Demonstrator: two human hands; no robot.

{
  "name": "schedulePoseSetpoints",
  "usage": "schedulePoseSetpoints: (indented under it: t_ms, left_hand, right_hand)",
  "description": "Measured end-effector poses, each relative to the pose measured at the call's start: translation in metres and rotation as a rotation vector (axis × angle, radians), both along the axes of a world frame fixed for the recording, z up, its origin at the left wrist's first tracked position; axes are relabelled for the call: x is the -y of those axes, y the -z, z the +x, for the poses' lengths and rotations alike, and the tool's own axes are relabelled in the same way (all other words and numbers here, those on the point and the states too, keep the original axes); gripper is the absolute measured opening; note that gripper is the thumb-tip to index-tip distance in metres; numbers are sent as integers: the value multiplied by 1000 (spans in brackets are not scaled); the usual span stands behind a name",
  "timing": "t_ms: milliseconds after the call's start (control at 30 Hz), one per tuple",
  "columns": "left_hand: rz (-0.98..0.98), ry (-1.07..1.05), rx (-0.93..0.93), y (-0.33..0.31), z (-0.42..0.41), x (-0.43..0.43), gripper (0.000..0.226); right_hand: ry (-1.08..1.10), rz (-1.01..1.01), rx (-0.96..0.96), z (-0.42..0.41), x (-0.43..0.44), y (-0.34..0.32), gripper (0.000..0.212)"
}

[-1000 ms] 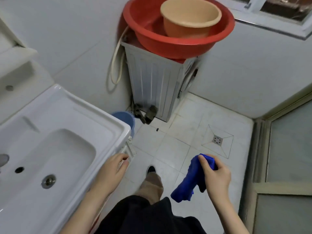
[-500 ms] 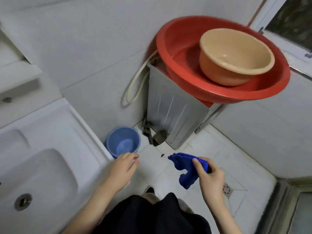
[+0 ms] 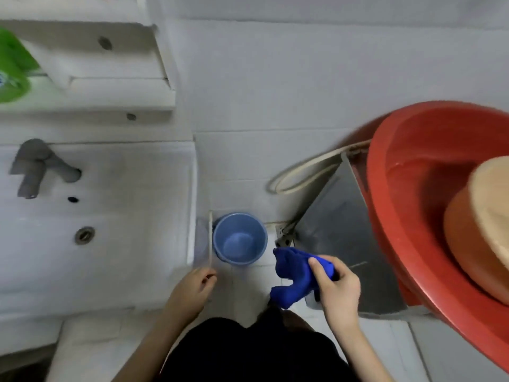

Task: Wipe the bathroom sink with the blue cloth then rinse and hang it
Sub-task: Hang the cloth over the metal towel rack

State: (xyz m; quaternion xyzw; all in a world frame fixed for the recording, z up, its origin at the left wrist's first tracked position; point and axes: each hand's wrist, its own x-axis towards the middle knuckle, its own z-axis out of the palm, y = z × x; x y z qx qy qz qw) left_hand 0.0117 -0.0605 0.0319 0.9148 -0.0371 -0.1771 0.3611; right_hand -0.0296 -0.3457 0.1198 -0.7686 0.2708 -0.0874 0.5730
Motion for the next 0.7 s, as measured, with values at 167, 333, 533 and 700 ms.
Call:
schedulePoseSetpoints:
  t_ms: [167,333,533,700]
  left_hand:
    - [-8,-252,-36,1,-26,26,11]
    - [-166,-351,90,-51,8,45,16]
    - [-351,-185,380,-166,96,68,18]
    - [-467,104,473,-272,141,96,46]
  right_hand:
    - [-288,29,63,54,16,-23,18]
    - [-499,40,102,100,22,-58,20]
    - [-688,-93,246,141,21,-129,20]
    - [-869,-262,422,175,16,-207,15]
